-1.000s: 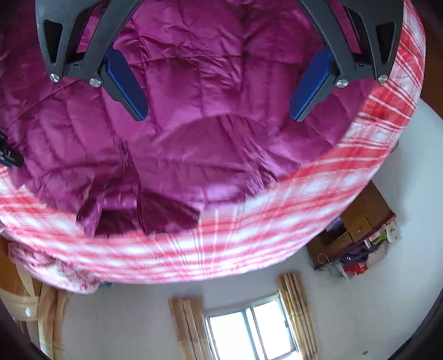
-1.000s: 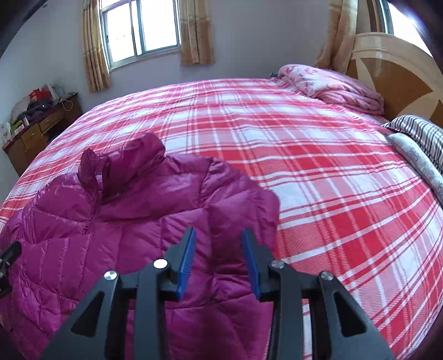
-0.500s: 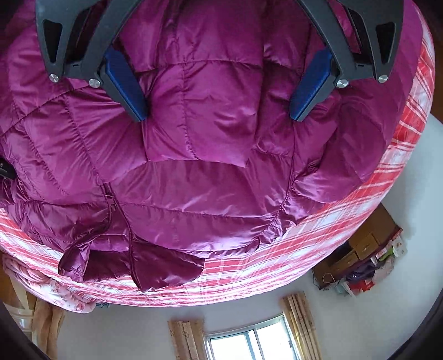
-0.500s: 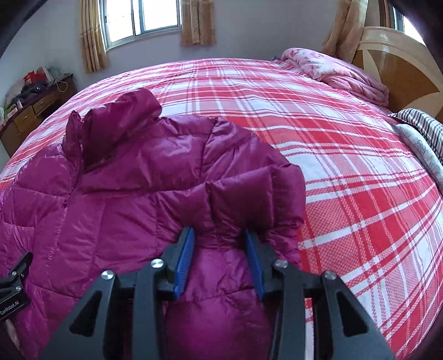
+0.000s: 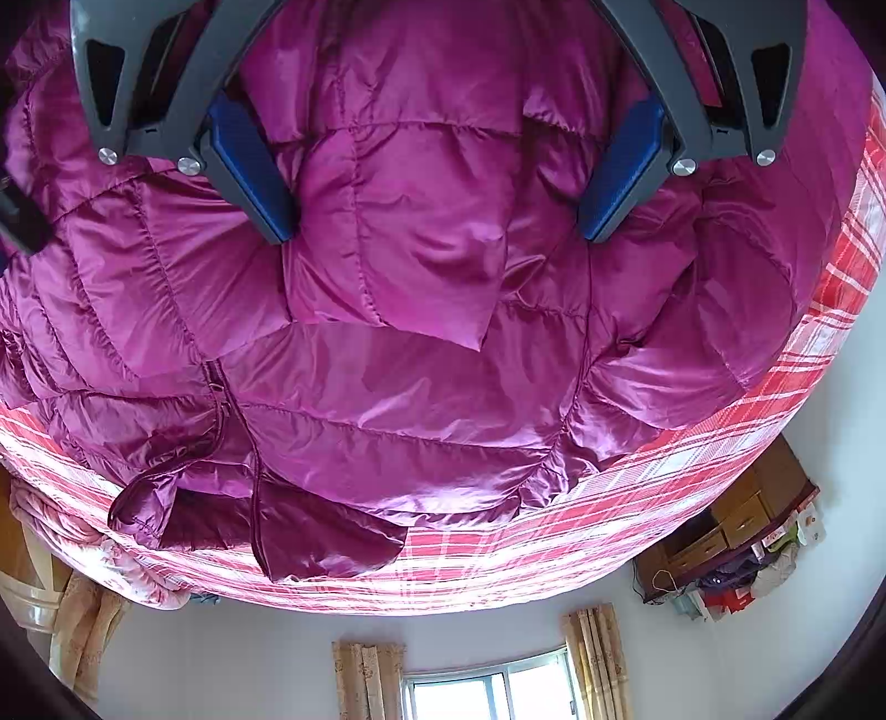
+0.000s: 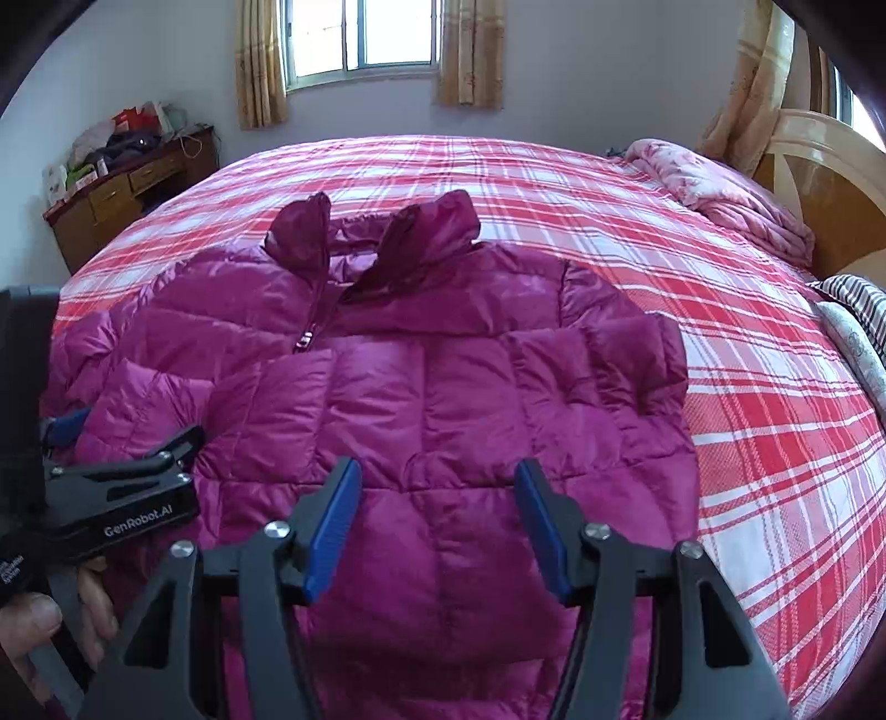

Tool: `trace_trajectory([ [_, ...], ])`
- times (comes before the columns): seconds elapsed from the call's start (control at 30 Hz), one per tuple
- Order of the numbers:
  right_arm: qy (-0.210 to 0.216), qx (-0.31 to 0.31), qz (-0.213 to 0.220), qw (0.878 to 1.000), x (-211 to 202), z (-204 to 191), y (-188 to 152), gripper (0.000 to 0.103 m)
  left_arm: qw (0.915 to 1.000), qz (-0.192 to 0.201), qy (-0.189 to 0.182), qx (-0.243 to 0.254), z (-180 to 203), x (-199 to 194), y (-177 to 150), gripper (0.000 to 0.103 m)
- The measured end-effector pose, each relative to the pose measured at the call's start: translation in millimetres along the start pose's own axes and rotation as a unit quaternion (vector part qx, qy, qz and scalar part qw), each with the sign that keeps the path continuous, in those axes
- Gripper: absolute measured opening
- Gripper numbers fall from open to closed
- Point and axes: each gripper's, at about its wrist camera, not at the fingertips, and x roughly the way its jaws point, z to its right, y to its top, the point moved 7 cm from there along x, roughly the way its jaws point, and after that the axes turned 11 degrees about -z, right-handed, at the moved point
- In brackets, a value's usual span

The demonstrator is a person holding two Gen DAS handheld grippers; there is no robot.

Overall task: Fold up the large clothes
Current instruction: 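Open the right gripper and release the sleeve onto the jacket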

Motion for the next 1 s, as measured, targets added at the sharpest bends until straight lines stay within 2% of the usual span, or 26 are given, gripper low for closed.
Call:
trace_trajectory([
  [0.2,-0.015,-0.004,-0.011,1.0,16.5,-3.0,-5.9,0.063,1.0,0.0,-0.002,-0.001,-0.3,0.0,0.1,0.102],
  [0.63,-0.055,-0.02,-0.01,0.998,18.6,-10.4,-9.7,0.067,1.0,0.001,0.003,0.002,1.1,-0.5,-0.1,0.102],
  [0.73,-0.059,-0.022,-0.009,0.998,18.4,-10.8,-10.5,0.067,1.0,-0.001,-0.006,0.004,0.0,-2.2,1.0,0.102],
  [0.8,-0.054,-0.018,-0.007,0.998,18.2,-8.9,-10.6,0.068,0.9997,0.002,0.004,0.022,-3.8,-11.2,0.5,0.102],
  [0.87,-0.051,-0.016,-0.006,0.999,17.8,-8.2,-10.5,0.068,0.9985,0.019,0.031,0.04,-12.4,-28.1,-0.4,0.102],
  [1.0,-0.05,-0.016,-0.005,0.999,16.9,-7.9,-10.7,0.069,0.9959,0.064,0.051,0.037,-61.9,-75.9,-6.4,0.102],
])
